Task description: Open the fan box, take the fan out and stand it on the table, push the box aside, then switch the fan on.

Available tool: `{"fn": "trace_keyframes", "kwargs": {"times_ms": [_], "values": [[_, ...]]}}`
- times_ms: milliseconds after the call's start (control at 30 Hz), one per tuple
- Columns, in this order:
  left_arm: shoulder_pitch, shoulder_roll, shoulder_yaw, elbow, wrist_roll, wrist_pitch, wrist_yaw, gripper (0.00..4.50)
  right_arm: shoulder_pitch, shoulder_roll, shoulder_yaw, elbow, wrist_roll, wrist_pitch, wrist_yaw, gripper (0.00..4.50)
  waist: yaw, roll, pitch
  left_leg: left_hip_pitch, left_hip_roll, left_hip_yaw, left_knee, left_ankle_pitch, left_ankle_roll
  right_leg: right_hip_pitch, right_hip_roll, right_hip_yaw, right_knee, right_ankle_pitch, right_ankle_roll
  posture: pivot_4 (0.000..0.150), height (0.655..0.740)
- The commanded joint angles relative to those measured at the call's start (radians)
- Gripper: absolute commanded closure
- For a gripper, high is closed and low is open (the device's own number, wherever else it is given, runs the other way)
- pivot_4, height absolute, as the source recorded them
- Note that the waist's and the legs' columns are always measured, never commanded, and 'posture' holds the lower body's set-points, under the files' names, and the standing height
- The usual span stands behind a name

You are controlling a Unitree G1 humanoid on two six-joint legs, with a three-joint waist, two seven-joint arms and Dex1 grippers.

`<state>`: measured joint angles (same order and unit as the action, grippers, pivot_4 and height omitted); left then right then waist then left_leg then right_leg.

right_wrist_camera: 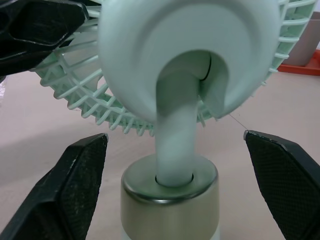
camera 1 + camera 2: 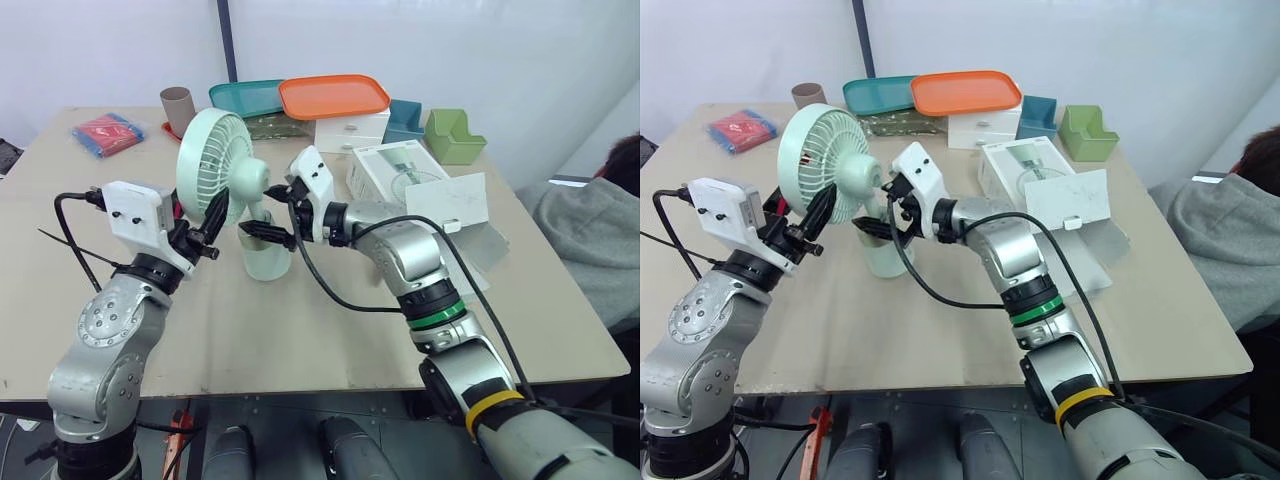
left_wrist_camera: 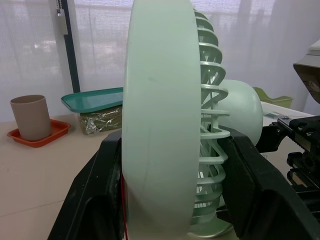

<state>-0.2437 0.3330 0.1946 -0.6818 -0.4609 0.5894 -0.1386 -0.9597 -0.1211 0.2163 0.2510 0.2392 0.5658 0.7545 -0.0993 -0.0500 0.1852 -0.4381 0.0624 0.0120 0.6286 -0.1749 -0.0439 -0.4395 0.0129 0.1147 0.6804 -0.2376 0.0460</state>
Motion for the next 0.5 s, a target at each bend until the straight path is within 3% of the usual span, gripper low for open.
{"fn": "trace_keyframes", "kwargs": {"times_ms": [33,133,233,467,500], "values": [[-0.040,-0.003,0.009,-0.036,-0.001,-0.035,0.004,2.53,-0.036,0.011,-0.009,-0.007,-0.002,-0.005,-0.008,1.26,0.000,0.000,0.000,0.000,0.000,0.000,0.000,0.000,0.000,0.000,0.000,0.000,0.000,0.000,0.000,0.150,0.7400],[-0.048,-0.003,0.008,-0.038,-0.004,-0.032,0.004,2.53,-0.034,0.017,-0.004,-0.005,-0.010,0.001,-0.013,2.06,0.000,0.000,0.000,0.000,0.000,0.000,0.000,0.000,0.000,0.000,0.000,0.000,0.000,0.000,0.000,0.150,0.7400],[-0.052,0.002,0.009,-0.033,-0.002,-0.033,-0.002,2.53,-0.031,0.021,0.000,-0.007,-0.015,0.001,-0.022,3.27,0.000,0.000,0.000,0.000,0.000,0.000,0.000,0.000,0.000,0.000,0.000,0.000,0.000,0.000,0.000,0.150,0.7400],[-0.058,0.010,0.003,-0.027,0.005,-0.038,-0.013,2.53,-0.034,0.030,-0.002,0.011,-0.022,0.008,-0.041,3.27,0.000,0.000,0.000,0.000,0.000,-0.001,0.000,0.000,0.000,0.000,0.000,-0.001,0.000,0.000,0.000,0.150,0.7400],[-0.060,0.010,0.003,-0.026,0.006,-0.038,-0.013,2.53,-0.034,0.030,-0.002,0.013,-0.025,0.002,-0.043,3.54,0.000,0.000,0.000,0.000,0.000,-0.001,0.000,0.000,0.000,0.000,0.000,-0.001,0.000,0.000,0.000,0.150,0.7400]]}}
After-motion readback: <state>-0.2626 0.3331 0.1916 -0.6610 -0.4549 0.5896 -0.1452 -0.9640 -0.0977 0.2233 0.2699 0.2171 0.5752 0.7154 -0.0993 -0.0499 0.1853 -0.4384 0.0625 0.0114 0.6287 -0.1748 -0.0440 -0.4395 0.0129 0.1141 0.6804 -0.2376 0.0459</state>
